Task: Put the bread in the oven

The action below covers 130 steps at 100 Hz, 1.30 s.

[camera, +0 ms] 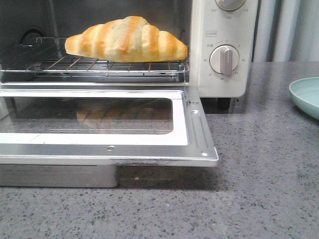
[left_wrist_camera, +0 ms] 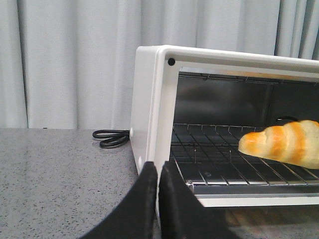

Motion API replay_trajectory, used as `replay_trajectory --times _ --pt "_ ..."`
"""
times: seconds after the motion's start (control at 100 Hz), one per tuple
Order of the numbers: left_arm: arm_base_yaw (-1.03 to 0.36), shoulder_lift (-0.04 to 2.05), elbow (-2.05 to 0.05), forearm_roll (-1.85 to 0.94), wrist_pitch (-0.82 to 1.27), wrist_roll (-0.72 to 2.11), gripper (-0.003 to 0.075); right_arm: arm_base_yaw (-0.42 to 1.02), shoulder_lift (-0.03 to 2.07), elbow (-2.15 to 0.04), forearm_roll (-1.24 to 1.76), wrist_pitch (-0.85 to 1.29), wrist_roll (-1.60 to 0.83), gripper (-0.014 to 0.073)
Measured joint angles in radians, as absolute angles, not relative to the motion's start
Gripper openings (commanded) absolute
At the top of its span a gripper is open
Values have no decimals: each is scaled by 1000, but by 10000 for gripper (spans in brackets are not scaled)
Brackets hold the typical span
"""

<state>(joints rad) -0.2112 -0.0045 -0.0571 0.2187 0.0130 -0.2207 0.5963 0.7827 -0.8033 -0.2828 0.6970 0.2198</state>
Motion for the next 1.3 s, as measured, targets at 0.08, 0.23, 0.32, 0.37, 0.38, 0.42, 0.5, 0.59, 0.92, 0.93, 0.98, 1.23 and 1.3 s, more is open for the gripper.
replay_trajectory --times 0.08,0.23,0.32,0.37,0.38,0.42,0.5,0.59,0.92,0.93,0.98,1.23,1.3 --pt "-211 -5 -57 219 13 -221 -21 516 731 -732 -240 636 220 -69" --pt "-211 -5 -57 219 13 -221 -21 385 614 -587 -179 514 219 -69" --pt "-211 -5 -57 219 13 -221 -21 313 537 -490 -153 432 219 -69" --pt "-211 -5 -57 219 13 -221 -21 277 491 -435 -138 384 219 -69" --pt "-211 -5 -57 219 13 -221 -21 265 477 -419 -133 370 219 -69" --pt "-211 -5 -57 219 13 -221 -21 234 441 -380 -119 337 219 -69" --pt "-211 -5 -57 219 13 -221 -21 160 361 -295 -92 277 219 -70" --pt "-211 -5 -57 219 13 -221 -21 88 257 -205 -71 230 219 -69" --pt "-211 -5 -57 219 13 -221 -21 -48 16 -57 -83 212 217 -70" --pt "-211 -5 -57 219 13 -221 -21 -48 10 -52 -84 212 218 -69" --pt "-211 -5 -57 219 13 -221 -21 -55 -4 -37 -89 214 218 -69" --pt "-211 -5 -57 219 13 -221 -21 -69 -8 11 -133 230 218 -69" --pt "-211 -5 -57 219 13 -221 -21 -69 -8 11 -139 240 218 -69"
